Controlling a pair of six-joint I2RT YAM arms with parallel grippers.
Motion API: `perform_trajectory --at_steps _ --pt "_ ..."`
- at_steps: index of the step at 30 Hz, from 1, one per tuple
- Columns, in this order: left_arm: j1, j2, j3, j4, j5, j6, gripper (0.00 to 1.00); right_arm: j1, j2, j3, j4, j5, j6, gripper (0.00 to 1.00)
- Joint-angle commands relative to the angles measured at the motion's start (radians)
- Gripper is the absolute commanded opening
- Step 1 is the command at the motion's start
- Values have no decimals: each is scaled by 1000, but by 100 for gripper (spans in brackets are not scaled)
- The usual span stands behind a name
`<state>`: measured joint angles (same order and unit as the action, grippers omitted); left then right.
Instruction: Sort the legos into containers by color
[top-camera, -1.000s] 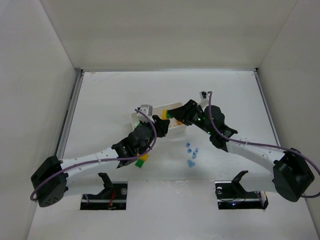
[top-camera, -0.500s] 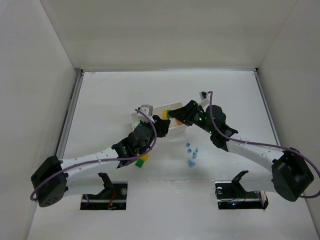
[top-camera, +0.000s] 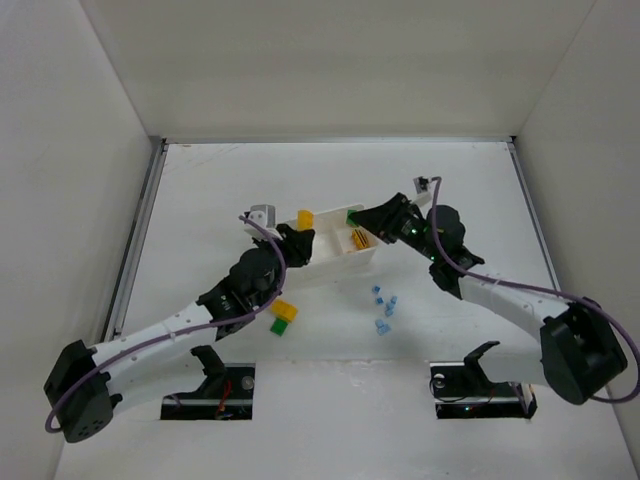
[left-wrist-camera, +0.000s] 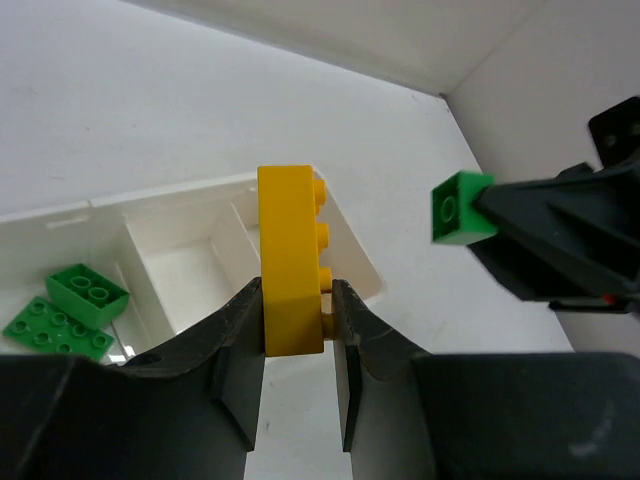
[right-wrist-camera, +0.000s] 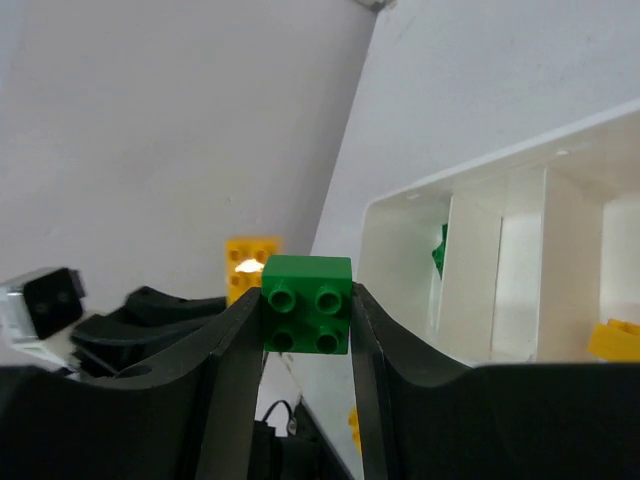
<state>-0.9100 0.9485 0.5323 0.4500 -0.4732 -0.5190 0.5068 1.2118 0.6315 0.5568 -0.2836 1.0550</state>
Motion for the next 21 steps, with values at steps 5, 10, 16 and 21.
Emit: perform_trajectory --at_steps 5,10,16,21 --pt "114 -168 12 -114 -8 -1 12 192 219 206 -83 104 -128 32" --pt "208 -209 14 -194 27 -67 12 290 348 329 -149 164 -173 32" --pt "280 -223 -3 -227 84 -111 12 335 459 430 -208 205 -193 36" --pt "322 -237 -6 -228 107 -116 12 339 506 474 -225 221 -184 59"
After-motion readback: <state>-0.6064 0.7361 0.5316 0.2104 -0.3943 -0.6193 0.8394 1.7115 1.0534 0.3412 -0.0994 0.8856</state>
